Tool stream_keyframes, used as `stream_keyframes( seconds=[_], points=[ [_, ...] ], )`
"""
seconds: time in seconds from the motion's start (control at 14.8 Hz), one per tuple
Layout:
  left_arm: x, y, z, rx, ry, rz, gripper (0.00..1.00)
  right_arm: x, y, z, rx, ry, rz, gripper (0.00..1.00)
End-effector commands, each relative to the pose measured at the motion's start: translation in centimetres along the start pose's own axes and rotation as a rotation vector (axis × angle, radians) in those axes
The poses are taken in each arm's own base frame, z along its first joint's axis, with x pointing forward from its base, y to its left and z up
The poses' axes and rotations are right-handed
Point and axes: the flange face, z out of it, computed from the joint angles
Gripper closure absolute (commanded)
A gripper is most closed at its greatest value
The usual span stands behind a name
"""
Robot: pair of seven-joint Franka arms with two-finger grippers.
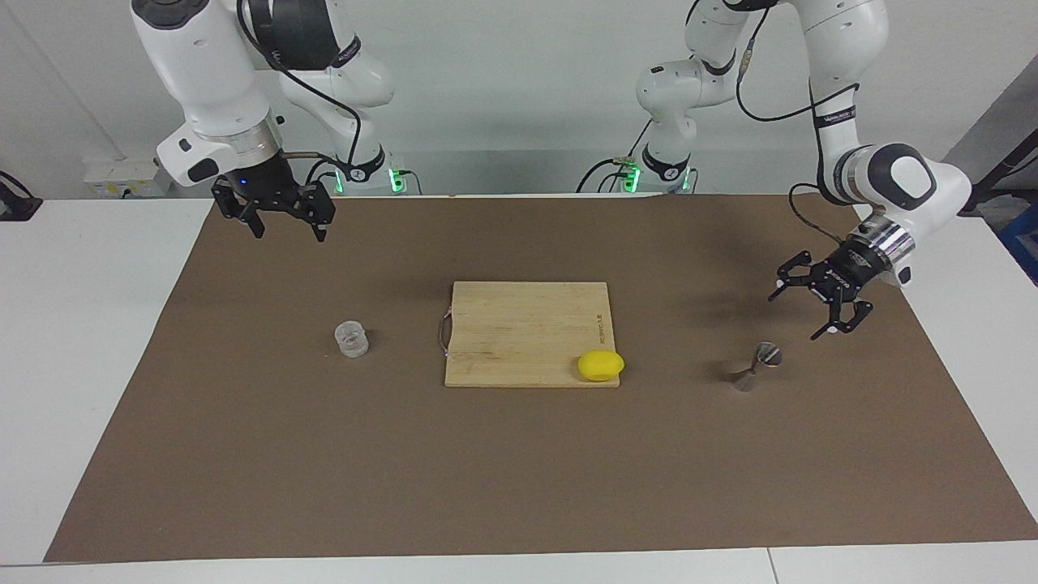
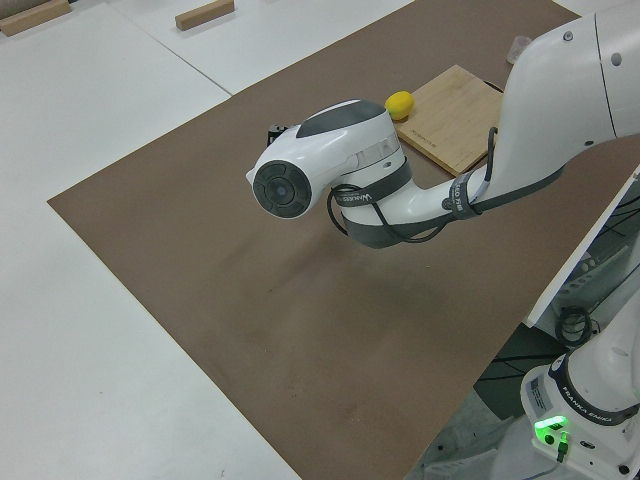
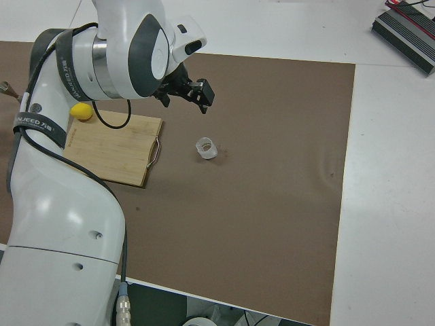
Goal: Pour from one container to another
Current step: 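Close the left gripper around the small metal cup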
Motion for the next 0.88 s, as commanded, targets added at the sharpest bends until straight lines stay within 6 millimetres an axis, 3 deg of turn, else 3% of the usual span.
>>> stream_keyframes(
  seconds=[0.0,0.2,0.34,0.54,0.81],
  points=[
    [1.0,0.1,1.6,-0.055,-0.033,-0.111,0.00,-0.7,0.4,-0.3,0.014,-0.011,-0.013,0.00],
    [1.7,0.1,4.0,-0.085,-0.067,-0.166,0.00,-0.7,0.4,-0.3,0.014,-0.011,-0.013,0.00],
    [1.2,0.1,5.6,-0.117,-0.084,-0.188,0.00,-0.7,0.4,-0.3,0.014,-0.013,-0.013,0.00],
    [1.3,-0.1,6.2,-0.114,-0.079,-0.180,0.00,-0.7,0.4,-0.3,0.014,-0.011,-0.013,0.00],
    [1.7,-0.3,6.6,-0.110,-0.074,-0.146,0.08,-0.7,0.5,-0.3,0.014,-0.011,-0.011,0.00]
  ],
)
